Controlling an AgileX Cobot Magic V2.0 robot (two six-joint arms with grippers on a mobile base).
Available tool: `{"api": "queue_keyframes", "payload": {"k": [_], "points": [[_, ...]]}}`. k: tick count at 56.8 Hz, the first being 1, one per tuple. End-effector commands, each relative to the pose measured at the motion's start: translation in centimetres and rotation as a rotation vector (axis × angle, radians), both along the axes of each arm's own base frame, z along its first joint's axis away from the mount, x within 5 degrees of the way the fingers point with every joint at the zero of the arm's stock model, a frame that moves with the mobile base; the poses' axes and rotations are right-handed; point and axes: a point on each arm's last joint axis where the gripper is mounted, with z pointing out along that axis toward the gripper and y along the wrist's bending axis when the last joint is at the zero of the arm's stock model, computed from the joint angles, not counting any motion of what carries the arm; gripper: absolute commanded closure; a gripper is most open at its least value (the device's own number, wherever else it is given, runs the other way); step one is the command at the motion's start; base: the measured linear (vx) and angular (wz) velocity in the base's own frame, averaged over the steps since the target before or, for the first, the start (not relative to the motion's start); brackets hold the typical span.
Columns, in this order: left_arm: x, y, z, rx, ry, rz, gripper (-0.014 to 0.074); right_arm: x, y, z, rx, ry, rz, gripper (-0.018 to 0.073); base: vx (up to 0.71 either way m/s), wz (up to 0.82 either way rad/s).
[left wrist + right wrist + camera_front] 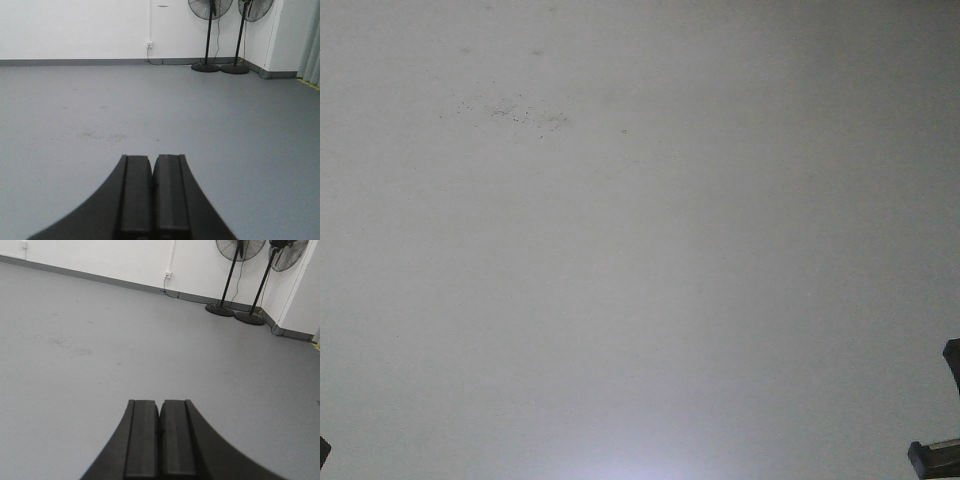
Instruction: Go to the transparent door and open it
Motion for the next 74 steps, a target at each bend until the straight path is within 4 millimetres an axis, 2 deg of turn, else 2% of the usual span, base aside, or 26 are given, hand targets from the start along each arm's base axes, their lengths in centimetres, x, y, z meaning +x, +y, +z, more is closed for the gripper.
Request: {"api": "queue_keyframes", "payload": {"k": [1, 74], "points": [[-0.18, 0.09, 1.69, -0.021, -0.115, 0.009, 0.0602, 0.0, -0.05, 0.71, -0.004, -0.093, -0.006, 0.0564, 0.0, 0.0], [-0.18, 0.09, 1.69, -0.021, -0.115, 0.009, 0.0602, 0.0, -0.05, 0.71, -0.004, -0.093, -0.006, 0.0564, 0.04, 0.07]]}}
